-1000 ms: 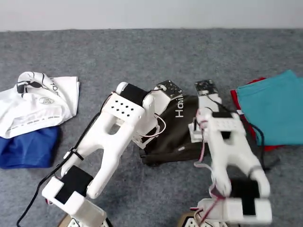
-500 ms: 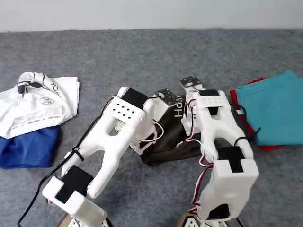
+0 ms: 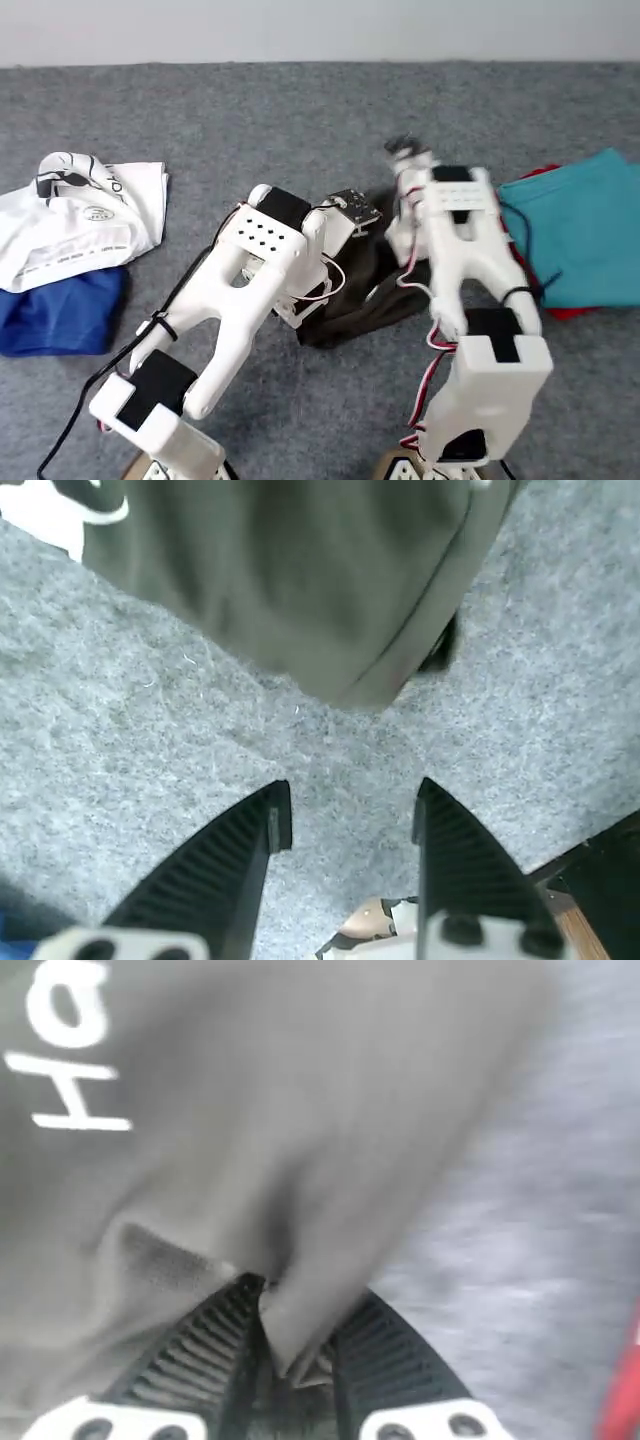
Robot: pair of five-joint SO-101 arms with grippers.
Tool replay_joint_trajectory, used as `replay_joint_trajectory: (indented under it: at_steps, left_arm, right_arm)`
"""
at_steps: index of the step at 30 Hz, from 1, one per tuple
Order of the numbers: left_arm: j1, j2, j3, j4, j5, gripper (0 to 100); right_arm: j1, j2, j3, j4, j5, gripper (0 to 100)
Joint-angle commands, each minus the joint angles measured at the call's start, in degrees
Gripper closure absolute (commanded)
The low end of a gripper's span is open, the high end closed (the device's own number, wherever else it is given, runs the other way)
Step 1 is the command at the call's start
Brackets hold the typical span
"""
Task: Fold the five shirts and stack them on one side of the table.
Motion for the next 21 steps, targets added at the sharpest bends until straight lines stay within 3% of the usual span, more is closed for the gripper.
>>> replay_joint_trajectory:
  at_steps: [1,8,13,21]
  left_arm:
    - [0.0,-2.9,-0.2,1.5,-0.2,80]
    - [0.0,-3.1,-0.2,1.5,1.0,80]
    - [0.0,-2.6,-0.2,1.5,2.8,80]
    - [0.0,-2.6,-0.2,1.5,2.8,80]
  right_arm:
    - [3.6,-4.6,-7.7,-2.2,0.4,98.8]
    - [9.6,-4.6,-13.5,-12.5,0.1,98.8]
    - [19.8,-5.1,-13.9,-12.6,-7.8,98.8]
    - [34.8,-4.6,-13.8,-16.7,-9.5,98.8]
